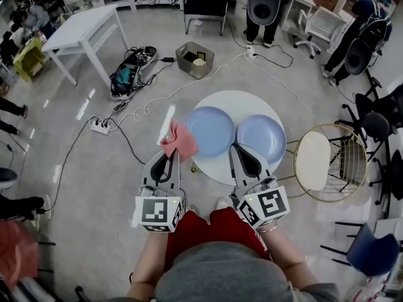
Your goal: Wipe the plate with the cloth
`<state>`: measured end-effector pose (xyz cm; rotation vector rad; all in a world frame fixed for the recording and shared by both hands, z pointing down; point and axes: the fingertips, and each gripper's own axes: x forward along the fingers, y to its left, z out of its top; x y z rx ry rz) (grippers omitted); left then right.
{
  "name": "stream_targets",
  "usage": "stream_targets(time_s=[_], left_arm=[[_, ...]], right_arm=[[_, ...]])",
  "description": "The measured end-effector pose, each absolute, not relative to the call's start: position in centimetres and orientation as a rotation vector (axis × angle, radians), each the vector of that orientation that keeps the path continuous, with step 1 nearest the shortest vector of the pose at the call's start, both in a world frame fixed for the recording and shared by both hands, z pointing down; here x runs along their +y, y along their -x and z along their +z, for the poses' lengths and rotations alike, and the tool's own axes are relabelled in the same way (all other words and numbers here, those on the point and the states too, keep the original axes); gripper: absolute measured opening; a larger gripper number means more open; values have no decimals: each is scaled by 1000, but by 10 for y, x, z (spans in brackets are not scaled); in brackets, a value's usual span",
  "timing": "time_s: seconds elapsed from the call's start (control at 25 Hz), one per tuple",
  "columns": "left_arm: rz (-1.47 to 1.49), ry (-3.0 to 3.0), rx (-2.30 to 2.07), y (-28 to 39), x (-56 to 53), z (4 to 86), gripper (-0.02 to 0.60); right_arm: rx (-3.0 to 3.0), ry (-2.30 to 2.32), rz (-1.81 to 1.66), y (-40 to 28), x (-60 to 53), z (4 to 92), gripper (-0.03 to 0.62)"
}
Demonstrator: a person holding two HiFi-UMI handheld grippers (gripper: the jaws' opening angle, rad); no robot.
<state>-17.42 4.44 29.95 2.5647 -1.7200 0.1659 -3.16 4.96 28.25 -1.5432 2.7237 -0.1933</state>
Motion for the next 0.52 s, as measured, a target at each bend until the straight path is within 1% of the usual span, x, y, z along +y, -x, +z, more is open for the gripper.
stream_targets(time_s=[0.52], left_arm=[[192, -2548, -1732, 172, 47, 303, 34]], right_arm=[[2735, 1531, -194, 32, 52, 282, 28]])
